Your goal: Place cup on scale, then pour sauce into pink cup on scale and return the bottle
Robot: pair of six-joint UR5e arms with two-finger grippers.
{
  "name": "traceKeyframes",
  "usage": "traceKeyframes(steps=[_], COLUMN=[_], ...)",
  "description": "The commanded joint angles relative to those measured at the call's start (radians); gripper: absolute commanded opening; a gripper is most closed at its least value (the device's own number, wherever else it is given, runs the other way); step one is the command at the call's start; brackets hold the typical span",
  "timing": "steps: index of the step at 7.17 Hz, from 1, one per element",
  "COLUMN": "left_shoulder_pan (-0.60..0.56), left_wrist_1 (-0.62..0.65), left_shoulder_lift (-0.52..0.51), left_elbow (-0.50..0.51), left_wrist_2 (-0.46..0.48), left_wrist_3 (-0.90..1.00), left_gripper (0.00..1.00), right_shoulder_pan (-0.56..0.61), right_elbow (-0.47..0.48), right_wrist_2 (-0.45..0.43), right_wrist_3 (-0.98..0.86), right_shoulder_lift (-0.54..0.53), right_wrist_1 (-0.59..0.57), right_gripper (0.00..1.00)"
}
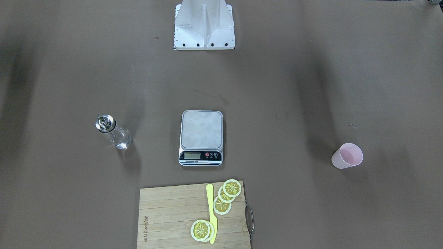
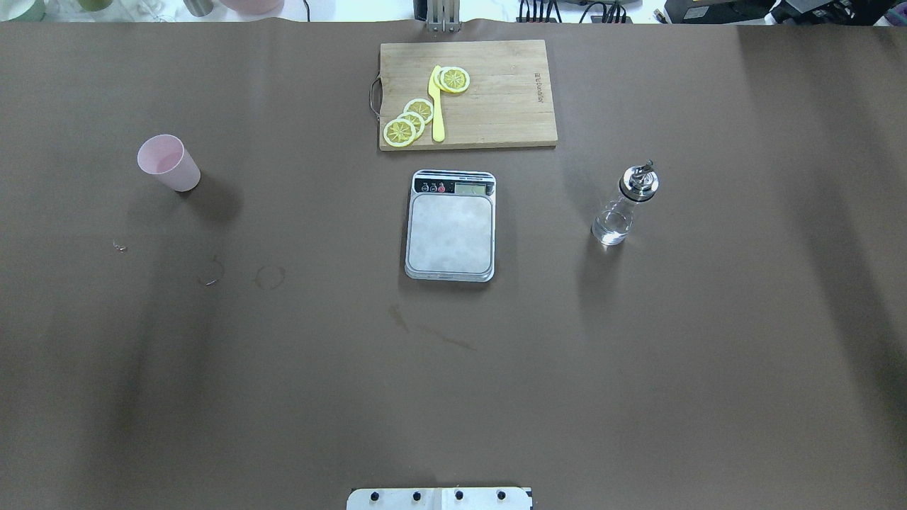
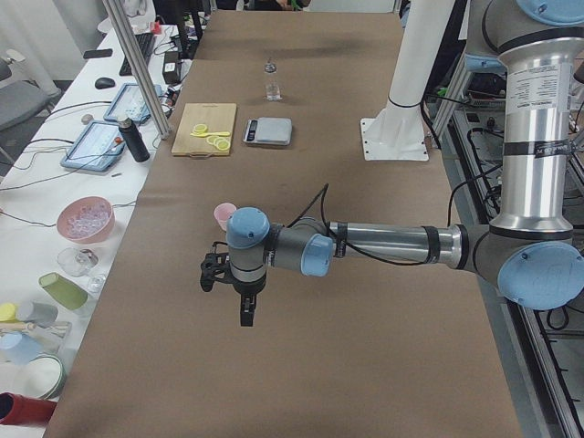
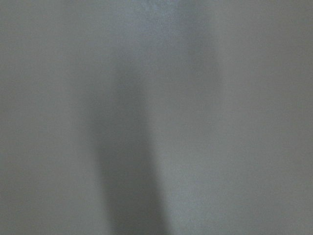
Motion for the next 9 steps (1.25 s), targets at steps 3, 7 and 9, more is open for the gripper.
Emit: traceKeyframes(steps=[3,7,9], left_shoulder_pan=[0.002,0.002,0.002], left_wrist_1=[0.002,0.001,0.002], left_shoulder_lift=[-0.012,-0.017,-0.015], left_elbow=[0.018,0.036,0.036], left_wrist_2=[0.002,0.002,0.000], left_wrist_3=[0.000,-0.006,-0.006], left_gripper=[0.99,0.99,0.99], right_shoulder_pan=[0.000,0.001,0.001], right_elbow=[0.015,0.030,0.034], right_wrist_2=[0.010,0.016,0.016], right_wrist_3=[0.000,0.003,0.003], right_shoulder_lift=[-0.007,-0.021,-0.021], right_wrist_1=[-0.002,-0.004,-0.004], right_gripper=[1.00,1.00,1.00])
